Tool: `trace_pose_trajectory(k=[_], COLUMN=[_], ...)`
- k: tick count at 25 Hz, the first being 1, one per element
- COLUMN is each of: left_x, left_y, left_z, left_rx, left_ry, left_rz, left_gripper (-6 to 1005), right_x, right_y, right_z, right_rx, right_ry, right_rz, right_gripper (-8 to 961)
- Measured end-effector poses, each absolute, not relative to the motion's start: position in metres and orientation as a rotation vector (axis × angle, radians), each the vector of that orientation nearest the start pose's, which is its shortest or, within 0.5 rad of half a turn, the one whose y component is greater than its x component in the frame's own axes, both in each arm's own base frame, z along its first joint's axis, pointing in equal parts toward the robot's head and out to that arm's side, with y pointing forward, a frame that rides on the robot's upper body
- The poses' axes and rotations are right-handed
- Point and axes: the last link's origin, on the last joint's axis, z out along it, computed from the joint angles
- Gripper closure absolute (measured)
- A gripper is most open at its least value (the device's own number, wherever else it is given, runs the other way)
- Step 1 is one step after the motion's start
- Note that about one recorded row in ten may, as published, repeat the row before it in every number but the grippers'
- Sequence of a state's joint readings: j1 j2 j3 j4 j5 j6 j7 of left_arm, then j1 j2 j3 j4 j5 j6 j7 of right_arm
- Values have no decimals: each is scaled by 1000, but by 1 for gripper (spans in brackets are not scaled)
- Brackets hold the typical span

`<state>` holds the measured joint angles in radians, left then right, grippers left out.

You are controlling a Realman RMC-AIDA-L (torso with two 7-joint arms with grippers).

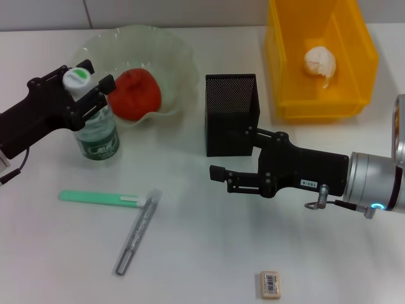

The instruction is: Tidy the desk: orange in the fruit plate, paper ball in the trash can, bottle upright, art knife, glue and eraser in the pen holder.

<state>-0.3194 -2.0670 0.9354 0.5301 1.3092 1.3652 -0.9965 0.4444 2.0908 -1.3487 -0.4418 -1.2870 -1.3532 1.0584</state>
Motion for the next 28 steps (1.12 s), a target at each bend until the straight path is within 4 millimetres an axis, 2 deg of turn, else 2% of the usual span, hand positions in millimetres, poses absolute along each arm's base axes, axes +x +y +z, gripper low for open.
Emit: trace_pose_trajectory(k=[8, 13, 23, 28], left_x=[-299, -297, -286, -274], left_y=[313, 314, 317, 316], left_z=[13, 22, 38, 43], left_rx=[-2221, -2188, -2160, -2164], left_ry=[-512, -488, -408, -397], left_rz=[-929, -964, -1039, -1150], left_gripper=[476, 478, 477, 477], right_x=[242, 242, 241, 242], right_y=[298, 298, 298, 297], right_z=[-74, -74, -75, -74], right_rx=[-2697, -2697, -2699, -2694], right_ry=[499, 499, 499, 504], right_rz=[929, 928, 930, 936], right_gripper=[121, 120, 120, 120])
